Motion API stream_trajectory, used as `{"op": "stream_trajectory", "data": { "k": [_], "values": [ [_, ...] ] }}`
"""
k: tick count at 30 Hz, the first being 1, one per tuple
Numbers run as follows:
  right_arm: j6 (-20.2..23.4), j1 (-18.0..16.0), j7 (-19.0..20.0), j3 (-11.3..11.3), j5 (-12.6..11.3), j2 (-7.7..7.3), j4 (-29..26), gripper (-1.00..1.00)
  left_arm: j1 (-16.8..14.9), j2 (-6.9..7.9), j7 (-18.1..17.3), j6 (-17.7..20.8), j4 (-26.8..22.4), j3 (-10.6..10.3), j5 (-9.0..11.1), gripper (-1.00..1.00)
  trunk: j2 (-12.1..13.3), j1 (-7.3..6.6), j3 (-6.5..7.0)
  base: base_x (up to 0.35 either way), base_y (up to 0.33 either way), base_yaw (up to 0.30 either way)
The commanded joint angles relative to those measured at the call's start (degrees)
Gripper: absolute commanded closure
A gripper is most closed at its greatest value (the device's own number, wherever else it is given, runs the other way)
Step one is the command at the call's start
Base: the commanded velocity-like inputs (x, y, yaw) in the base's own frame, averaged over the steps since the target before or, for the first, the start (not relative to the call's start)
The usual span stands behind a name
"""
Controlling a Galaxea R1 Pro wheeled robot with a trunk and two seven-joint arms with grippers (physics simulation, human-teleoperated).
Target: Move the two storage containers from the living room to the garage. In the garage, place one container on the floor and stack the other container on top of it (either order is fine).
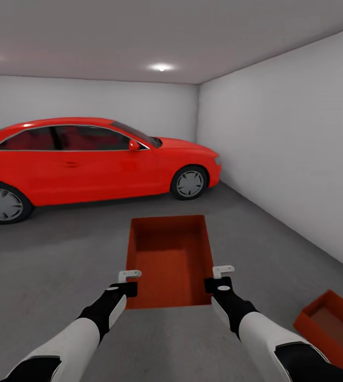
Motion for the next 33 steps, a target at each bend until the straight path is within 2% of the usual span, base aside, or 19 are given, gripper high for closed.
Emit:
{"op": "stream_trajectory", "data": {
  "k": [1, 33],
  "values": [
    [0.3, -0.09, -0.21, 0.0, -0.48, -0.28, 0.22, 1.0, 0.0, 1.99, 0.31, -0.63, -0.3, -0.88, -0.54, 1.0, -0.14, 0.05, -0.13, 0.152, 0.0, -0.262],
    [0.3, -0.09, -0.21, 0.0, -0.47, -0.29, 0.22, 1.0, 0.0, 2.08, 0.14, -1.17, -0.29, -0.8, -0.47, 1.0, -0.14, 0.05, -0.13, 0.308, 0.0, -0.264]
  ]
}}
